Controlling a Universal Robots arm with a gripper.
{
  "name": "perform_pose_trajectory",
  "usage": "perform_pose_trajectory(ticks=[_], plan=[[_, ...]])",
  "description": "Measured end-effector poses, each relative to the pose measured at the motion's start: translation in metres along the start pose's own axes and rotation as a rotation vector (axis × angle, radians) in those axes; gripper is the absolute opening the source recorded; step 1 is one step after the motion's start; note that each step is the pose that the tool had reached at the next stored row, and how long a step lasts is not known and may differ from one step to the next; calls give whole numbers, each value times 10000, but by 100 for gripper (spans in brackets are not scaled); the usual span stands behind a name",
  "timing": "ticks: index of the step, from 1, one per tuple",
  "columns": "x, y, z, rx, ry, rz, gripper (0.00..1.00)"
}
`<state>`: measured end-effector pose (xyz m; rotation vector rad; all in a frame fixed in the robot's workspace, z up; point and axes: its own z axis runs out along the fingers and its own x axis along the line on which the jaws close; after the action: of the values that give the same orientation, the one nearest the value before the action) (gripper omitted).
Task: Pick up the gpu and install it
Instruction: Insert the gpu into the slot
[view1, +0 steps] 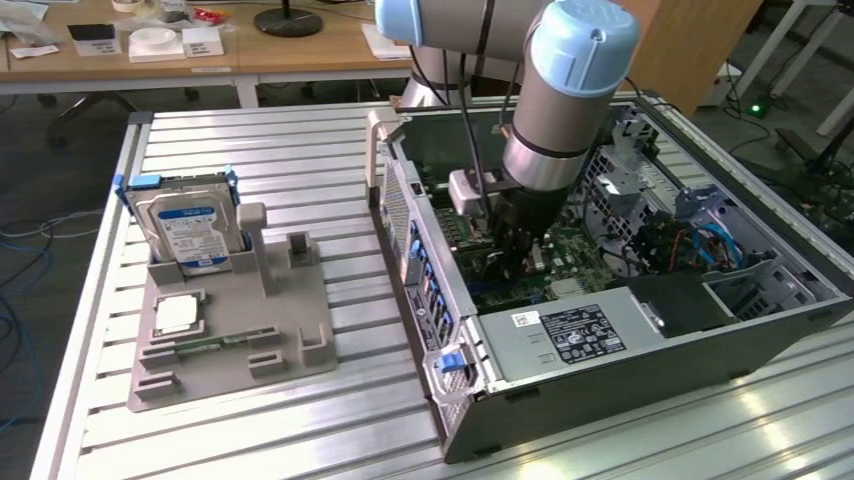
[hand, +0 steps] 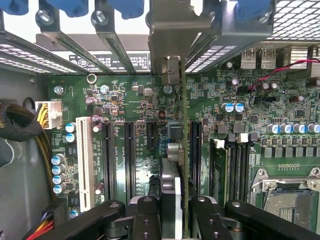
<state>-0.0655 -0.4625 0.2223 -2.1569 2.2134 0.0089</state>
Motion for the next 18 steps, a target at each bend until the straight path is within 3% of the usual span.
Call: perform_pose_trajectory(ticks=[18], plan=[[1,11,28,1,-1,0,28]])
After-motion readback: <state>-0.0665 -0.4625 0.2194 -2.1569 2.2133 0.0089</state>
